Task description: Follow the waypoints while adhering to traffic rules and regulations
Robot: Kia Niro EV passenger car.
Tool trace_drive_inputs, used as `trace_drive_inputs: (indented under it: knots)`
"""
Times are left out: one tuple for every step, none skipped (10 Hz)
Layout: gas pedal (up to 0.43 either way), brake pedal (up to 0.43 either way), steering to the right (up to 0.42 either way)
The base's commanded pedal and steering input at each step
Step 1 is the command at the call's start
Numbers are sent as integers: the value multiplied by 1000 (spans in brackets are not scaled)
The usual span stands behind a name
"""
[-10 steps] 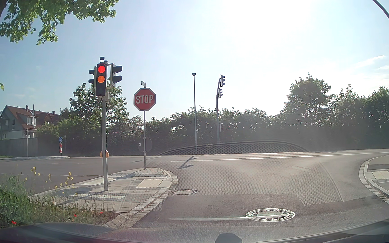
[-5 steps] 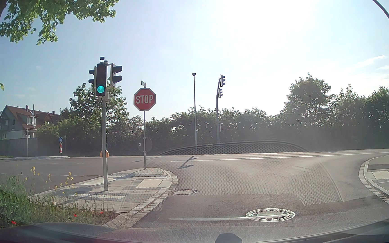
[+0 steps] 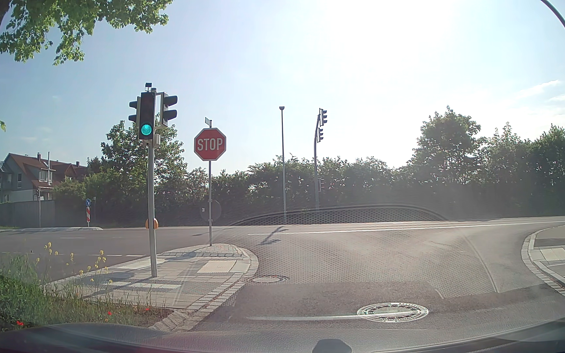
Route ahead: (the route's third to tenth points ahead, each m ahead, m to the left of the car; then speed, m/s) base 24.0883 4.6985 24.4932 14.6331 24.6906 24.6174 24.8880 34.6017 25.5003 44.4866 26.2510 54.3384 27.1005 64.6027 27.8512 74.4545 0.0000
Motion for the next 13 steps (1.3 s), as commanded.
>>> trace_drive_inputs:
  knots:
    - [0,183,45]
    - [0,183,42]
    - [0,183,41]
    - [0,183,41]
    - [0,183,41]
    - [0,183,41]
    - [0,183,39]
    - [0,177,34]
    - [0,146,29]
    - [0,140,29]
    - [0,0,32]
    - [0,0,37]
    - [0,0,43]
